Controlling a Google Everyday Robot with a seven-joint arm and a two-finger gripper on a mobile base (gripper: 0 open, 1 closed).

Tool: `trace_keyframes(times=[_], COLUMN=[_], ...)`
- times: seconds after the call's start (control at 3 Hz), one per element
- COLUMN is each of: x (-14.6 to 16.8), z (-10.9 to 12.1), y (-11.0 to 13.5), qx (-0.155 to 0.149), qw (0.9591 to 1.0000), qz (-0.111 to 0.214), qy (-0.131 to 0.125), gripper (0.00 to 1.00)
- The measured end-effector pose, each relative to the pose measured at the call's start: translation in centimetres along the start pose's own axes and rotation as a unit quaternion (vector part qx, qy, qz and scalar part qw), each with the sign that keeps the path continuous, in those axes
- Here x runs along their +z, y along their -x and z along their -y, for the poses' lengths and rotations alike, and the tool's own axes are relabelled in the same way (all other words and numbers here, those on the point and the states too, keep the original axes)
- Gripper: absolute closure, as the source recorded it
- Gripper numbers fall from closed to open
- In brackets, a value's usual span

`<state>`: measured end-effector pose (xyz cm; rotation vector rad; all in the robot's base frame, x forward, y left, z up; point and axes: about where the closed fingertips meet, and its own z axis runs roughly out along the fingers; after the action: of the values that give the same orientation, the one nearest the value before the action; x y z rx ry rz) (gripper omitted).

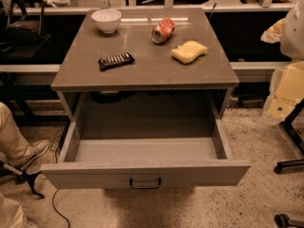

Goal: Place rxbar chocolate into top drawer

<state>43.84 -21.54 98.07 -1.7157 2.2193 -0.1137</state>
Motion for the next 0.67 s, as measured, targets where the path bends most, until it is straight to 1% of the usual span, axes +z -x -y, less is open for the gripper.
trace_keyframes(times=[0.33, 0.67], x=[0.0, 0.0], z=[0.0, 2.9], y=[0.0, 0.3], qx=[0.0, 0.025], qw=[1.0, 0.9982], qz=[0.0, 0.041], qy=[0.0, -0.035], gripper=[0.0, 0.0])
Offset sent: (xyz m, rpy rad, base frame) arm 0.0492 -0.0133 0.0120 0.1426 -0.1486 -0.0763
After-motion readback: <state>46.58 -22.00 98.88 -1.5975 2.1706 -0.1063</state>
